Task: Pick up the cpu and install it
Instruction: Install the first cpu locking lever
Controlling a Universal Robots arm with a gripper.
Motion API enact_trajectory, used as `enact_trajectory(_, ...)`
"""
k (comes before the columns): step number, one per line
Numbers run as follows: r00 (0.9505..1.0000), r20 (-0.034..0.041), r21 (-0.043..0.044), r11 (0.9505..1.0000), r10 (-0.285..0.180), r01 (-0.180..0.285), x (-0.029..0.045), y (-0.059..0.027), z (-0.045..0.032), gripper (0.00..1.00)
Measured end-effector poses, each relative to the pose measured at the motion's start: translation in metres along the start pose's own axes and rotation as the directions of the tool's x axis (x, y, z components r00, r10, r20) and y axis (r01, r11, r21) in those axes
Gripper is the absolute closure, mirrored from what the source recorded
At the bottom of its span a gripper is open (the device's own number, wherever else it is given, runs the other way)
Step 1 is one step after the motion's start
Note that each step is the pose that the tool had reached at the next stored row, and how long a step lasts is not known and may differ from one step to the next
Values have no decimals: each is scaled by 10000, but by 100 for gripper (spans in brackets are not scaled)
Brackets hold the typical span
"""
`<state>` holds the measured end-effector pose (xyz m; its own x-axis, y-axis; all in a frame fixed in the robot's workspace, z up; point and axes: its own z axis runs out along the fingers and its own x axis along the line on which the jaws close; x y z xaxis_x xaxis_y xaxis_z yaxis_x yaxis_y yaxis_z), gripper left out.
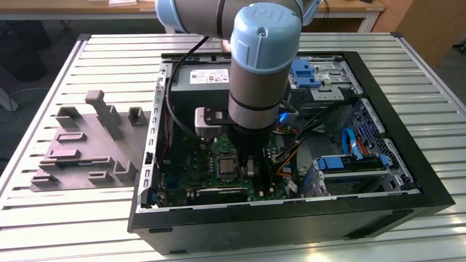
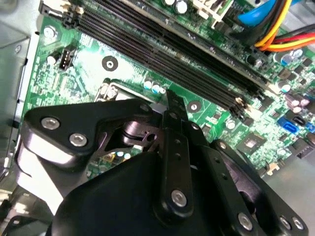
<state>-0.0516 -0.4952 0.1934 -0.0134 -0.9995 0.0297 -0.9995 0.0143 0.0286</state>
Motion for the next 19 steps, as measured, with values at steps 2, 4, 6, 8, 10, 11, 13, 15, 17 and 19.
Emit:
enact_trajectory(2,10000,8,-1,10000,0,0,1,2,-25,89)
enact_trajectory(4,10000,13,-1,10000,1,-1,2,3,-61,89)
enact_trajectory(6,10000,17,-2,10000,1,-1,4,5,-104,89)
enact_trajectory(8,10000,21,-1,10000,1,-1,5,6,-153,89)
enact_trajectory(10,10000,25,-2,10000,0,0,7,8,-207,89)
enact_trajectory(11,10000,28,-1,10000,0,0,7,8,-226,89)
enact_trajectory(13,10000,31,-1,10000,0,0,8,9,-250,89)
enact_trajectory(15,10000,33,-1,10000,0,0,8,9,-251,89)
enact_trajectory(17,10000,31,-1,10000,0,0,8,9,-253,89)
enact_trajectory(19,10000,31,-1,10000,0,0,8,9,-254,89)
